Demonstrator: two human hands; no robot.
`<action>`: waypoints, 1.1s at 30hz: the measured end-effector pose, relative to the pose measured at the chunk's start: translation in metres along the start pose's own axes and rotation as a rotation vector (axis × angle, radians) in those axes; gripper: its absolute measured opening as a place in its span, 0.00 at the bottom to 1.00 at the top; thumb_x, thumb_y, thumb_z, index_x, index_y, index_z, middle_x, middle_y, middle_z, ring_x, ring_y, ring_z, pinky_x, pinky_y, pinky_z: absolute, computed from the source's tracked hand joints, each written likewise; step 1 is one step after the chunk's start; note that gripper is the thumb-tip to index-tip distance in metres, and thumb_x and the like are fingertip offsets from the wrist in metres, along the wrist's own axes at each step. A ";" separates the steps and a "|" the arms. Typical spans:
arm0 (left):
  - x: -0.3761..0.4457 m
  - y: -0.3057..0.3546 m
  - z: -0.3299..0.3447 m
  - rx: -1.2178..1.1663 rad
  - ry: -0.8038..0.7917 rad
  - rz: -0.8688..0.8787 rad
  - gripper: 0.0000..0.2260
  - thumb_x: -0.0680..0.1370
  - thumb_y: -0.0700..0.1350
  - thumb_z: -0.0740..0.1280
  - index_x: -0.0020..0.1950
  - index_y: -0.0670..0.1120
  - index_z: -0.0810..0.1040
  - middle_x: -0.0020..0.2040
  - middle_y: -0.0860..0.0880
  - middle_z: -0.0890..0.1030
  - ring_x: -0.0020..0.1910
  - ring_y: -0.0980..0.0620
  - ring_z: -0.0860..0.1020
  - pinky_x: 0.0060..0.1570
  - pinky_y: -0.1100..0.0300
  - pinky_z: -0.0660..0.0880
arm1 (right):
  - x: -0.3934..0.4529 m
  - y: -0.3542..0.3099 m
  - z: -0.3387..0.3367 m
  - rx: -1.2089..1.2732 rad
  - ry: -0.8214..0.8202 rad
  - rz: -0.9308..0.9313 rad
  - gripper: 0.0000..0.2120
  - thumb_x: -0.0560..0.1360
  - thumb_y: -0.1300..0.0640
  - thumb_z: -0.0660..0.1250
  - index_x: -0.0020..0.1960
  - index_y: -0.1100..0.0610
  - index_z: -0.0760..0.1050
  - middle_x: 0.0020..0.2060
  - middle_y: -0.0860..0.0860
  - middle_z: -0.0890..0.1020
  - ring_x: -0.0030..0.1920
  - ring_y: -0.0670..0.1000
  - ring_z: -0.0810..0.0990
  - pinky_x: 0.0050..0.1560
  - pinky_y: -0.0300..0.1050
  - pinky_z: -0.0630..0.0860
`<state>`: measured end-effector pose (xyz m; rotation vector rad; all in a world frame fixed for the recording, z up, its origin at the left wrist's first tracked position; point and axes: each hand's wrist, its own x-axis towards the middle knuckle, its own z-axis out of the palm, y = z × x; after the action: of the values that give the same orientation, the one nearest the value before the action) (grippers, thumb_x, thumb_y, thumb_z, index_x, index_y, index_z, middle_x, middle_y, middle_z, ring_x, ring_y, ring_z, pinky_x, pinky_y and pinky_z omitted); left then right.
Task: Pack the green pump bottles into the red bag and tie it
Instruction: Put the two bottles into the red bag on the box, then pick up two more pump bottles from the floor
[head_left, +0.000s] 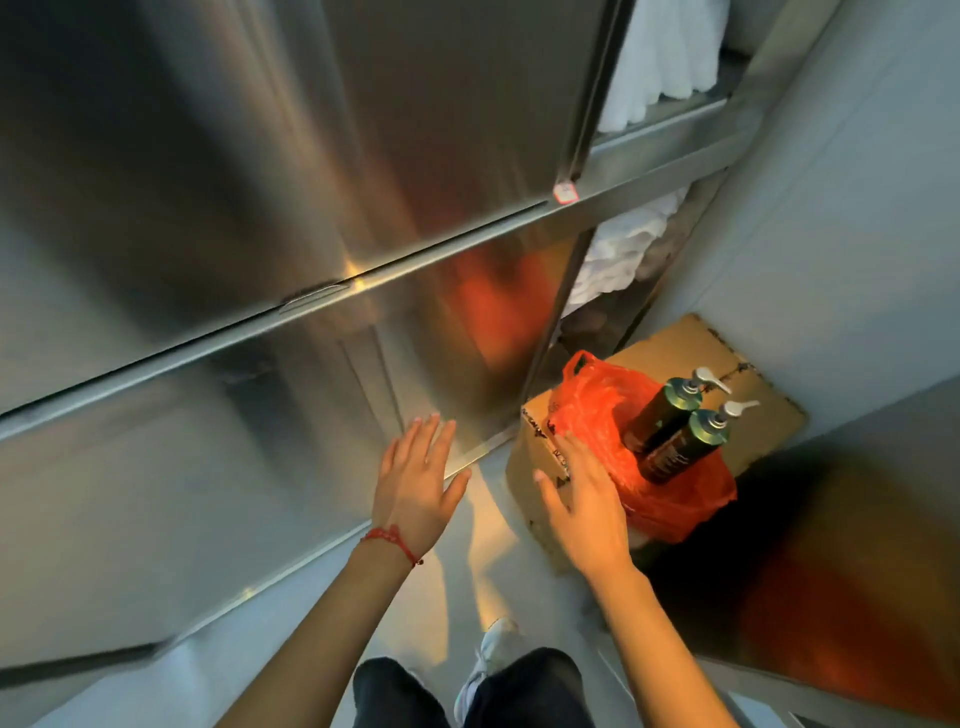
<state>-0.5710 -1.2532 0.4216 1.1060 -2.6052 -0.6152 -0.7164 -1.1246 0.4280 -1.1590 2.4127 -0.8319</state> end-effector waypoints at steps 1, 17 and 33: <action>-0.011 -0.010 -0.007 0.002 0.008 -0.018 0.23 0.74 0.47 0.67 0.66 0.42 0.68 0.68 0.39 0.70 0.68 0.39 0.65 0.65 0.44 0.62 | -0.003 -0.010 0.007 -0.025 -0.021 -0.033 0.24 0.76 0.52 0.63 0.70 0.57 0.64 0.70 0.55 0.68 0.72 0.53 0.63 0.71 0.46 0.56; -0.189 -0.129 -0.094 0.124 0.319 -0.665 0.24 0.74 0.48 0.66 0.67 0.42 0.67 0.69 0.40 0.68 0.69 0.39 0.64 0.66 0.42 0.62 | -0.038 -0.179 0.136 -0.149 -0.483 -0.635 0.24 0.77 0.48 0.59 0.71 0.52 0.61 0.73 0.51 0.64 0.73 0.51 0.61 0.68 0.39 0.52; -0.398 -0.079 -0.094 0.167 0.712 -1.555 0.25 0.77 0.52 0.61 0.71 0.45 0.60 0.73 0.43 0.61 0.73 0.43 0.56 0.69 0.45 0.58 | -0.162 -0.282 0.211 -0.118 -1.100 -1.324 0.24 0.77 0.49 0.59 0.71 0.54 0.61 0.73 0.52 0.64 0.73 0.51 0.60 0.71 0.45 0.57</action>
<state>-0.2144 -1.0396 0.4441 2.6295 -0.8449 -0.1033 -0.3397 -1.2127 0.4510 -2.3820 0.6485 -0.1232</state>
